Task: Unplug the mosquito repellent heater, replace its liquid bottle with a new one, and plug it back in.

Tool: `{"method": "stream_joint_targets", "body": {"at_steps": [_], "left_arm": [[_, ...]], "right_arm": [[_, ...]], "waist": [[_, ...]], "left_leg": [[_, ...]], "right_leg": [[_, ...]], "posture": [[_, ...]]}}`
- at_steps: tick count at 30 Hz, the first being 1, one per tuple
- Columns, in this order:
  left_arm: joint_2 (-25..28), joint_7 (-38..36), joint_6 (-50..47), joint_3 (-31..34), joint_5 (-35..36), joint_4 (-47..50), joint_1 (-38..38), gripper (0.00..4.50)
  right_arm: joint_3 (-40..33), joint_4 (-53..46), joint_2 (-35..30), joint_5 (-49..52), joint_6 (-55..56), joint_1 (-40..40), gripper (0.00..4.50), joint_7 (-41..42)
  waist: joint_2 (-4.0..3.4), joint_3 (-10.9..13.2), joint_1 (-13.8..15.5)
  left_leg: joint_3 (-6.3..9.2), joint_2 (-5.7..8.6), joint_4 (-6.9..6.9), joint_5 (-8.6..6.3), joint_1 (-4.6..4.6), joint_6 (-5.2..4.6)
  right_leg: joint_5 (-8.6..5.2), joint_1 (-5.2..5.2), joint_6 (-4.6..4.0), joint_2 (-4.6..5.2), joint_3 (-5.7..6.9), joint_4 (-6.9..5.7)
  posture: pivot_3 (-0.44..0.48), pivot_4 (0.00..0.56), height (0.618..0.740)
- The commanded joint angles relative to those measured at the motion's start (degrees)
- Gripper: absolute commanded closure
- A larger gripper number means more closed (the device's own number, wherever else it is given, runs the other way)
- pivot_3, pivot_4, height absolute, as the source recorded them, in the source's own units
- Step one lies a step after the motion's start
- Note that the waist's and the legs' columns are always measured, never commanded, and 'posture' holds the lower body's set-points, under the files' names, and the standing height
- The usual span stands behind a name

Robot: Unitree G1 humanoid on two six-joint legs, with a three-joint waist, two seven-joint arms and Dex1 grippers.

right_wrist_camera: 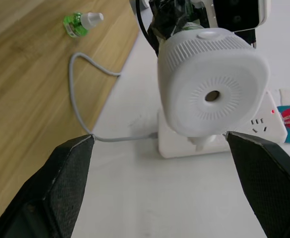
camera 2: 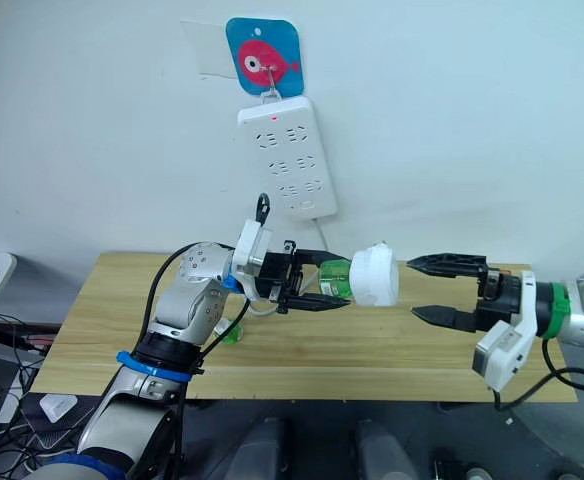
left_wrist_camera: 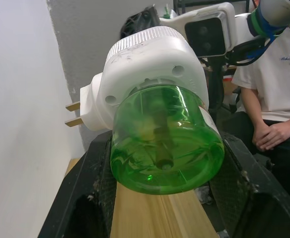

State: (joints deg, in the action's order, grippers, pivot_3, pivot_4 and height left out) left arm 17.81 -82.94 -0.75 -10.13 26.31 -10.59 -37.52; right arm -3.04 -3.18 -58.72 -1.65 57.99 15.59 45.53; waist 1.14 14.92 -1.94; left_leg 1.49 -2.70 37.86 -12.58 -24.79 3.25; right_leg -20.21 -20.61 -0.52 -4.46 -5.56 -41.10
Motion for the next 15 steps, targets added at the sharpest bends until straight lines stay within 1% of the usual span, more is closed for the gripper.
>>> {"method": "stream_joint_targets", "body": {"at_steps": [1,9,15], "left_arm": [[0.20,-0.39,0.69,-0.27,-0.01,2.44,0.14,2.27],[0.07,-0.06,-0.02,-0.70,-0.17,2.39,0.05,2.27],[-0.50,-0.39,0.50,-0.73,-0.26,1.86,-0.66,2.27]], "right_arm": [[-0.46,-1.30,0.41,0.50,-0.34,1.37,0.06,-1.77],[2.51,-4.83,1.85,0.24,-0.45,2.87,0.06,-2.33],[5.09,-4.68,2.64,-0.82,-1.92,4.71,0.06,-2.20]], "waist": [[0.02,0.06,0.04],[-0.07,0.41,0.06],[-0.06,0.44,0.05]], "left_leg": [[0.00,0.00,0.00,0.00,0.00,0.00],[0.06,0.01,-0.02,0.00,-0.01,-0.01],[0.06,0.01,0.03,0.00,0.00,-0.01]], "right_leg": [[0.00,0.01,0.00,0.01,0.00,0.00],[0.00,0.04,0.00,0.03,0.01,0.02],[0.00,0.06,0.00,0.04,0.01,0.02]], "posture": [[-0.033,0.264,0.740],[-0.036,0.269,0.740],[-0.036,0.267,0.740]]}}
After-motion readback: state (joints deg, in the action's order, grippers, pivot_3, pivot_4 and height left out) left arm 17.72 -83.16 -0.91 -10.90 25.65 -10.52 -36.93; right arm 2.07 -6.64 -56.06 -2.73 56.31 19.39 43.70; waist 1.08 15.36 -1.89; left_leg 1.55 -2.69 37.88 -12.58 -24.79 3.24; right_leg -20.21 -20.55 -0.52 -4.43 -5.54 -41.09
